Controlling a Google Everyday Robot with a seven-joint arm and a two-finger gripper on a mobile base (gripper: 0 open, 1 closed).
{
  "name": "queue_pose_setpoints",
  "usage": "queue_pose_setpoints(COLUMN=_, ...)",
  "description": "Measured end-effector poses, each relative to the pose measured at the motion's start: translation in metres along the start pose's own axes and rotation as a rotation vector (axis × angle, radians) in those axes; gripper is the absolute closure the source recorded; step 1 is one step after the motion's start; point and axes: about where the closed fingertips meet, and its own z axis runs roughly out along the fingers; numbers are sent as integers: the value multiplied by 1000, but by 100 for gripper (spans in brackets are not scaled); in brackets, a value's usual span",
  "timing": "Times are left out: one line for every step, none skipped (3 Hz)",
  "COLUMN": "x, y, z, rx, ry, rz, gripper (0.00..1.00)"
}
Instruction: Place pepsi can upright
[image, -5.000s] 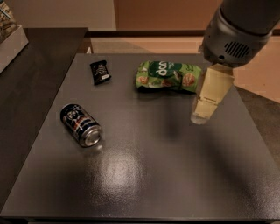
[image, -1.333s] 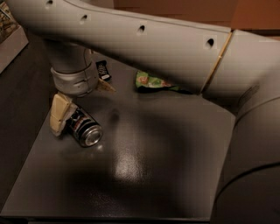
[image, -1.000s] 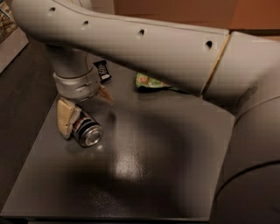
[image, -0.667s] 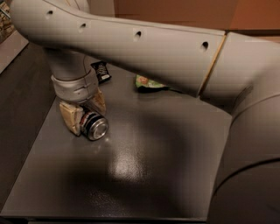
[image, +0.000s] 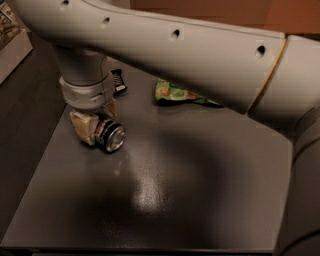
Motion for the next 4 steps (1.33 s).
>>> queue_pose_setpoints(x=5, y=-7, z=-32, rx=-3, ry=-184, rz=-103, gripper=100)
queue_pose_setpoints(x=7, y=-17, z=-61, rx=-20, ry=-386, rz=-169, gripper=100)
queue_pose_setpoints(x=5, y=-22, z=-80, rx=-80, ry=-582, rz=-198, gripper=100)
queue_pose_setpoints(x=0, y=-17, z=-93, rx=-177, ry=-778, rz=-223, gripper=100)
